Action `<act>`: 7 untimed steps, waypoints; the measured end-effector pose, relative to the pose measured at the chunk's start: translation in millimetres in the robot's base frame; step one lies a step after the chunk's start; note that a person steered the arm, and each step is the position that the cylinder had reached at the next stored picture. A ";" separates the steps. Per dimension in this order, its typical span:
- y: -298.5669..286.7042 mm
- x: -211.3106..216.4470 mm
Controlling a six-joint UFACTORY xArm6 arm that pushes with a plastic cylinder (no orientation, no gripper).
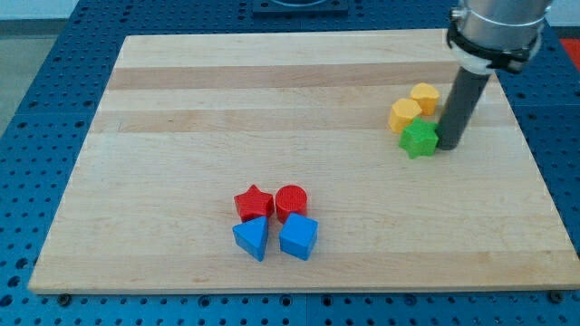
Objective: Move the green star towards the top center of the board
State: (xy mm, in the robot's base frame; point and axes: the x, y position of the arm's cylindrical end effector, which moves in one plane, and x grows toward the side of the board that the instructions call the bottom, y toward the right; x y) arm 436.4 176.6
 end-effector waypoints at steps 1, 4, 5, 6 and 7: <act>-33.9 0.0; -122.3 9.1; -155.3 9.1; -181.7 5.3; -186.7 -5.1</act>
State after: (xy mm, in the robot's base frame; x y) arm 431.3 -10.2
